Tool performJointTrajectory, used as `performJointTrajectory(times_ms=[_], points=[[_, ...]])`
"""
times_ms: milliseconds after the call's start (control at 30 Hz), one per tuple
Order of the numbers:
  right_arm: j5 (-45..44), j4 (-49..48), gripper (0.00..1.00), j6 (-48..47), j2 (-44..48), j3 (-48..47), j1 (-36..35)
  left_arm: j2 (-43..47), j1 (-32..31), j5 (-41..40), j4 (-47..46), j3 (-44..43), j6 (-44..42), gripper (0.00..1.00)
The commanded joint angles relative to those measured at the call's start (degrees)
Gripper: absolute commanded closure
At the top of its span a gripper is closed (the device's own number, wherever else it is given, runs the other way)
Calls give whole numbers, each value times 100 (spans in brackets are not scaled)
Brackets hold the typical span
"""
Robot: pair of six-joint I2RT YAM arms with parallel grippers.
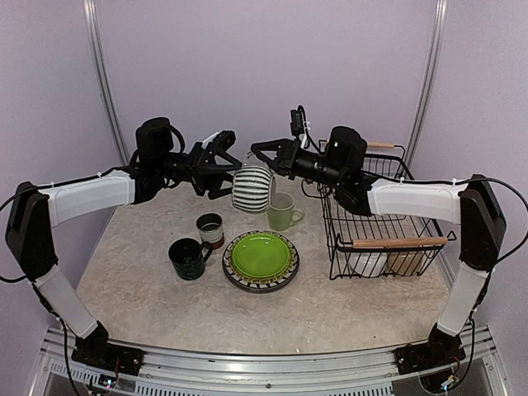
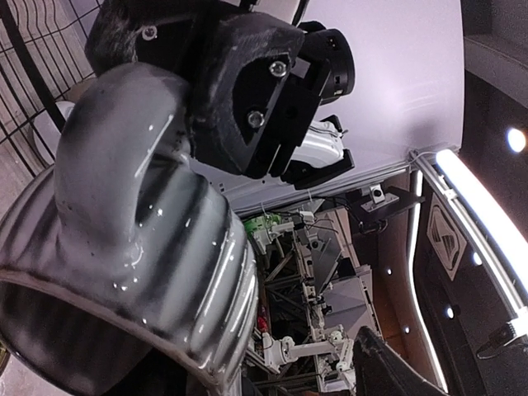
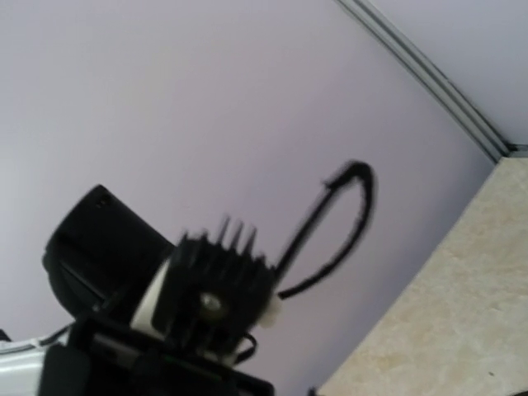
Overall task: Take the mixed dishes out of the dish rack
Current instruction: Pass from the right arm to the left
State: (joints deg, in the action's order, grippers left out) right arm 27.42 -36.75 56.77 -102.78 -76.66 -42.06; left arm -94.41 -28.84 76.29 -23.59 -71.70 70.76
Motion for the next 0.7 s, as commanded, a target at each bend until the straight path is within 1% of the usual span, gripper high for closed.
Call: performJointTrajectory(times_ms=[0, 133, 200, 300, 367, 400, 467, 500, 533, 600, 633, 667], points=[[-37, -831, 100, 298, -23, -113, -104, 28, -205, 123, -151, -46, -96, 41], [6, -1142, 100, 447, -110, -94, -152, 28, -318, 121, -199, -28, -105, 53], [33, -1245, 100, 490, -126, -45, -174, 32, -332, 123, -240, -28, -98, 62], [34, -1456, 100, 540, -56, 166, -175, 58, -324, 144, -227, -52, -116, 84], [-6, -1482, 100, 477, 33, 308, -166, 99, -337, 129, -175, -61, -230, 95], [-35, -1430, 100, 429, 83, 369, -170, 143, -333, 121, -15, -105, -413, 100], [20, -1154, 100, 294, 175, 394, -114, 202, -331, 26, 1012, -380, -1149, 100], [71, -1031, 98, 218, 231, 415, -81, 236, -325, -138, 1785, -584, -1704, 100], [88, -933, 83, 155, 311, 482, -34, 287, -328, -377, 2567, -798, -2200, 100], [-7, -792, 45, 78, 547, 741, 81, 340, -356, -940, 3790, -1205, -2983, 100], [-61, -740, 26, 20, 676, 885, 138, 357, -359, -1166, 4176, -1344, -3216, 100], [-100, -582, 13, -80, 813, 999, 202, 376, -348, -1354, 4494, -1436, -3383, 100]])
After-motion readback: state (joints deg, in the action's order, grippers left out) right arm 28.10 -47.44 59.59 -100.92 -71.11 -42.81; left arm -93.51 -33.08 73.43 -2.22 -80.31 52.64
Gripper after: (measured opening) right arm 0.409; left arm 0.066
